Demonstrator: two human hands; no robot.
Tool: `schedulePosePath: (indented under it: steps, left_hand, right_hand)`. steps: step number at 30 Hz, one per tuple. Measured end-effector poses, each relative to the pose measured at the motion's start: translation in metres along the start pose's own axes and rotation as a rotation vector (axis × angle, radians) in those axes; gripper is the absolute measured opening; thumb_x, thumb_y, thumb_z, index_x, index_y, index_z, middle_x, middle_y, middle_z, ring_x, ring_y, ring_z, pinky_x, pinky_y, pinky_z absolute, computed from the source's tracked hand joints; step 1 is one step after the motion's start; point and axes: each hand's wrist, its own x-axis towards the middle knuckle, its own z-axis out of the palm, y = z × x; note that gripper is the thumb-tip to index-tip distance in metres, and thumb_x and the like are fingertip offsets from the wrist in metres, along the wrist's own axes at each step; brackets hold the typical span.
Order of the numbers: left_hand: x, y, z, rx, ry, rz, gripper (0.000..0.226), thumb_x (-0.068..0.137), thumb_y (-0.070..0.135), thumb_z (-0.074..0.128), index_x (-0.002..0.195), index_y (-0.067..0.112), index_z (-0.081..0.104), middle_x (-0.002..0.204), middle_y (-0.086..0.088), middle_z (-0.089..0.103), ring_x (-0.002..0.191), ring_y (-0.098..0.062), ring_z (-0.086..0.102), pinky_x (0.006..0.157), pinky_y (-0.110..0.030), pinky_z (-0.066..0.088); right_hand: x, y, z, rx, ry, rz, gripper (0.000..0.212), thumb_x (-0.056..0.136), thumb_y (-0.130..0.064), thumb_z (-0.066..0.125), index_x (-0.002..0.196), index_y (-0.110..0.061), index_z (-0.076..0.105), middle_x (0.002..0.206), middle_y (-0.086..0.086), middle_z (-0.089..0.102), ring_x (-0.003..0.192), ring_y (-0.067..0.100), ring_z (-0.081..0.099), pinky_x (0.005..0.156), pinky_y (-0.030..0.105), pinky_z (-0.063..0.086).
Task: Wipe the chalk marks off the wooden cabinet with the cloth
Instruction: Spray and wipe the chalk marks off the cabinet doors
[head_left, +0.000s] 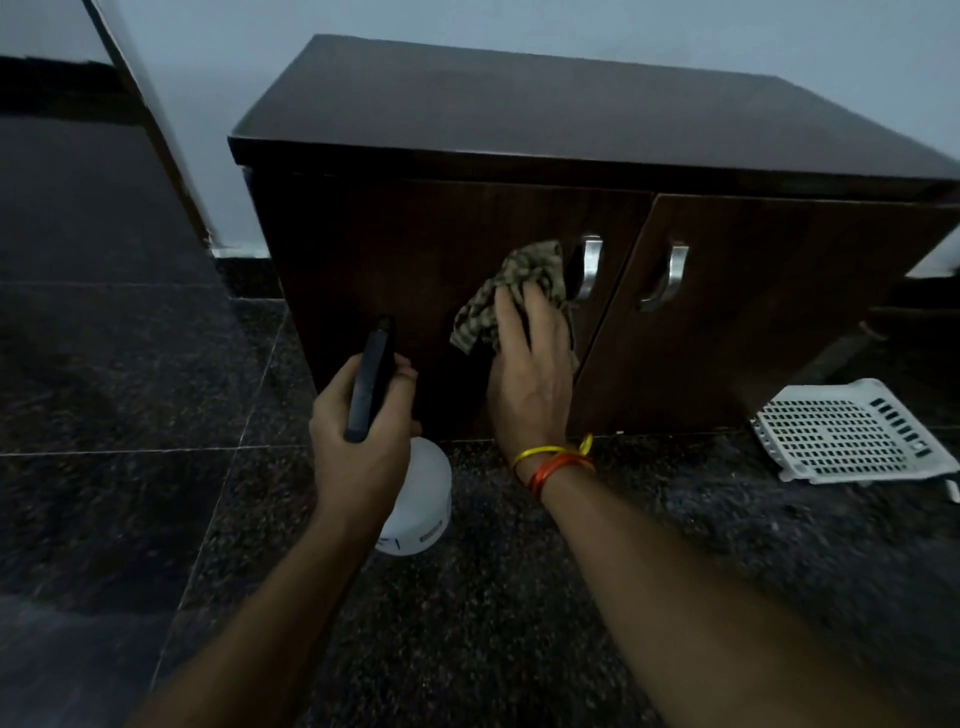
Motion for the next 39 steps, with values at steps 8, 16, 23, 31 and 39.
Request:
schedulePosePath:
  steps: [8, 16, 23, 31, 39]
  left_hand:
    - [-0.003, 0.0, 0.011, -0.008, -0.031, 0.005, 0.008, 0.098, 0.015, 0.056, 0.097, 0.013, 0.064, 0.093, -0.019, 0.063, 0.071, -0.031, 0.058, 0.06, -0.021, 0.051]
    - [0.001, 0.004, 0.015, 0.001, -0.039, 0.052, 0.013, 0.099, 0.009, 0.054, 0.095, 0.001, 0.063, 0.085, -0.033, 0.055, 0.07, -0.044, 0.053, 0.056, -0.017, 0.048]
    - [-0.002, 0.003, 0.017, 0.0, -0.048, 0.028, 0.012, 0.099, 0.008, 0.054, 0.094, 0.003, 0.063, 0.086, -0.033, 0.056, 0.071, -0.046, 0.054, 0.055, -0.017, 0.048]
    - [-0.001, 0.004, 0.019, -0.008, -0.044, 0.019, 0.011, 0.099, 0.011, 0.053, 0.093, 0.012, 0.063, 0.092, -0.03, 0.059, 0.071, -0.043, 0.055, 0.057, -0.018, 0.05]
    - [0.0, 0.002, 0.019, -0.013, -0.025, -0.017, 0.011, 0.099, 0.012, 0.055, 0.095, 0.013, 0.065, 0.093, -0.023, 0.063, 0.068, -0.027, 0.057, 0.056, -0.017, 0.049]
  right_hand:
    - [-0.01, 0.008, -0.01, 0.3, 0.105, 0.397, 0.043, 0.079, 0.007, 0.055, 0.119, -0.007, 0.052, 0.132, 0.016, 0.041, 0.123, 0.031, 0.044, 0.101, 0.034, 0.042]
    - [0.04, -0.004, -0.039, 0.391, 0.313, 0.445, 0.048, 0.078, -0.006, 0.066, 0.122, -0.008, 0.047, 0.122, 0.007, 0.052, 0.118, 0.021, 0.047, 0.1, 0.036, 0.043]
    - [0.042, 0.007, -0.041, 0.301, 0.228, 0.484, 0.055, 0.071, -0.019, 0.074, 0.118, -0.016, 0.046, 0.116, 0.002, 0.058, 0.109, 0.021, 0.051, 0.1, 0.042, 0.037]
    - [0.044, 0.008, -0.039, -0.058, 0.167, 0.193, 0.054, 0.068, -0.013, 0.074, 0.119, -0.014, 0.057, 0.131, 0.014, 0.049, 0.116, 0.035, 0.047, 0.092, 0.047, 0.042]
    - [0.044, 0.013, -0.043, 0.165, 0.163, 0.177, 0.051, 0.065, 0.001, 0.071, 0.113, -0.008, 0.059, 0.13, 0.018, 0.045, 0.119, 0.034, 0.046, 0.1, 0.04, 0.043]
